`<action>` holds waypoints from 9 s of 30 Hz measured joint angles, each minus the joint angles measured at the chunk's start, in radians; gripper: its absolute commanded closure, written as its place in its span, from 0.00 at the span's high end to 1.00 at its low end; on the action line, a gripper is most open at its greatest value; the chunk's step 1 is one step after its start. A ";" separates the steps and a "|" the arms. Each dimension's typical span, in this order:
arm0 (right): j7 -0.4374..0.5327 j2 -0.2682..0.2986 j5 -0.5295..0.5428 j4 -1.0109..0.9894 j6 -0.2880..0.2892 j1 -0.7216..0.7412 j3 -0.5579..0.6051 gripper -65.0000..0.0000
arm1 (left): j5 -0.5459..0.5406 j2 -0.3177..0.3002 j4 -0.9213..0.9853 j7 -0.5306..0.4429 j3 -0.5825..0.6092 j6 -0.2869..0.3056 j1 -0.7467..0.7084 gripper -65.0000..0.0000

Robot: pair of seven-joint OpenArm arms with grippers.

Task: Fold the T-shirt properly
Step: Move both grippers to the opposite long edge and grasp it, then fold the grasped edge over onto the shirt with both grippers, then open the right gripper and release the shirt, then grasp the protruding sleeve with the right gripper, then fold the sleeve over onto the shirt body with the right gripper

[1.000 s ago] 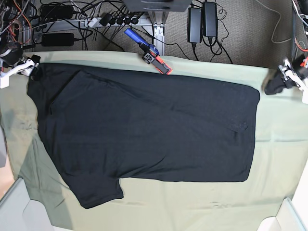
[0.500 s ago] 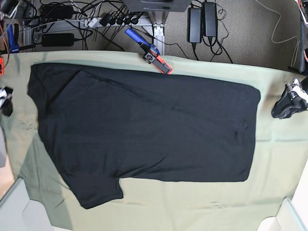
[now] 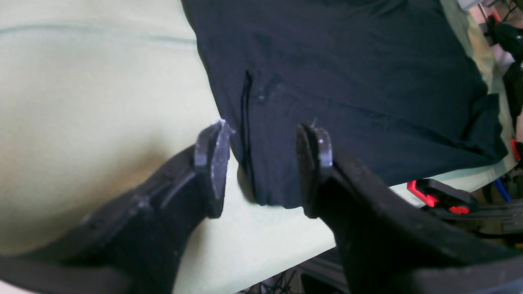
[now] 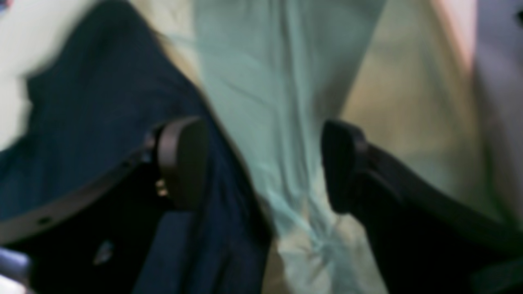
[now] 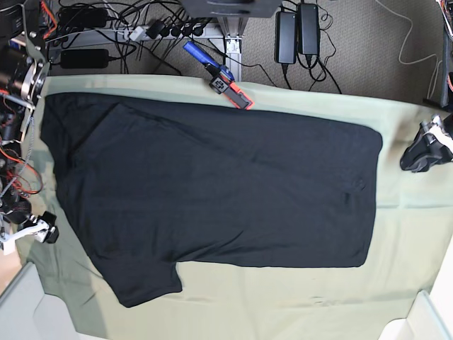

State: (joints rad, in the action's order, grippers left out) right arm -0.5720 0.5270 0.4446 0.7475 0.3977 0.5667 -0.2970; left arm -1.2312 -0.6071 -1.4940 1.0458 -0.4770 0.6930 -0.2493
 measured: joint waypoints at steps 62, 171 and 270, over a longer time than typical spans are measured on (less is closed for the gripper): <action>0.006 -0.142 -0.013 -0.072 0.000 0.033 0.108 0.00 | 0.556 0.076 0.621 -0.441 0.433 -0.086 0.652 0.47; -0.132 0.065 0.231 0.451 0.041 -0.487 -0.096 0.68 | 0.091 0.034 0.475 -0.063 0.452 -0.006 0.413 0.54; -0.007 0.069 -0.083 1.003 0.042 -0.705 0.223 0.00 | 0.161 0.022 0.232 0.006 0.452 -0.004 0.311 0.54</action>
State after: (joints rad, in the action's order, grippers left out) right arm -0.5793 0.5964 0.3618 1.7504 0.4397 -0.1387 -0.0738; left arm -1.0706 -0.5854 -1.2625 1.0515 -0.0254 0.6888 0.0612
